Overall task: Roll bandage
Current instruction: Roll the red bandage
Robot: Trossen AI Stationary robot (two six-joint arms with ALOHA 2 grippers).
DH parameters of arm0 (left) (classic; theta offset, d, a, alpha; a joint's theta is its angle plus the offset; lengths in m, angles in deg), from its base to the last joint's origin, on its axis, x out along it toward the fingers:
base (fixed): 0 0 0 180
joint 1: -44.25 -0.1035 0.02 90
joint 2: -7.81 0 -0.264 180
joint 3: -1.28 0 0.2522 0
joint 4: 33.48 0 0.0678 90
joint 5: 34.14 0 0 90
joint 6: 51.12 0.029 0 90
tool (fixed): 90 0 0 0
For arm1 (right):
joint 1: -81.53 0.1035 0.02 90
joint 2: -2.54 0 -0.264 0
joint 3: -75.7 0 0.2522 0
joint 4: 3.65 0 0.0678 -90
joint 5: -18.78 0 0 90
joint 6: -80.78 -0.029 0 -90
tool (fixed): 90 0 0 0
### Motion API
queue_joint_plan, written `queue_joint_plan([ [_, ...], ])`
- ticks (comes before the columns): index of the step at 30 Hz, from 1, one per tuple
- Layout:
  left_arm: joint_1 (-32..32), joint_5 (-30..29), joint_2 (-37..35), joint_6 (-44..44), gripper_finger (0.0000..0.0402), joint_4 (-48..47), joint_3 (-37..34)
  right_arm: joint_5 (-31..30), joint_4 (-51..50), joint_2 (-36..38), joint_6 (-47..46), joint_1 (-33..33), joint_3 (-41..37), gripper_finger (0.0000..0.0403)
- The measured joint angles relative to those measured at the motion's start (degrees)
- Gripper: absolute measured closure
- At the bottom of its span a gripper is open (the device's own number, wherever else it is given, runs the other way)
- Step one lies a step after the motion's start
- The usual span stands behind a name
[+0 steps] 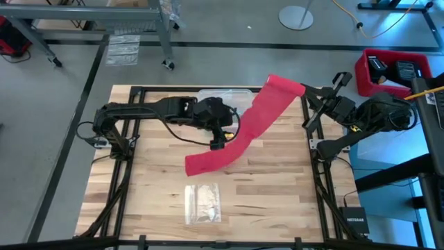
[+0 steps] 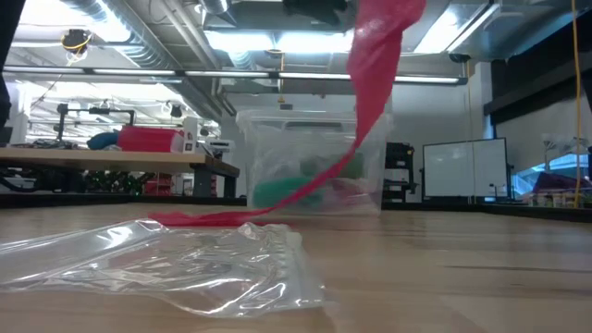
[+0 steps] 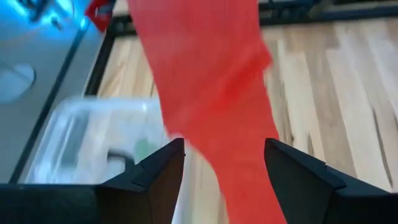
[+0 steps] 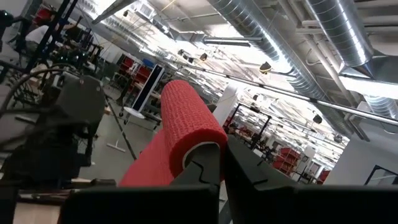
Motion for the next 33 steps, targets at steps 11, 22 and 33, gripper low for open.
queue_joint_plan([
  [11,5.89,-0.73,-0.90,-10.56,0.0190,-1.94,-10.26,-2.06,-0.78,0.00,1.02,-0.01,-0.01,0.0396],
  [22,11.08,-10.27,6.68,-16.62,0.0190,32.84,-28.54,-2.56,-1.03,-0.15,1.56,-0.01,-0.01,0.0395],
  [33,14.97,-29.36,16.06,-22.45,0.0190,44.03,-28.52,-5.10,-1.46,-0.11,1.43,0.01,-0.03,0.0394],
])
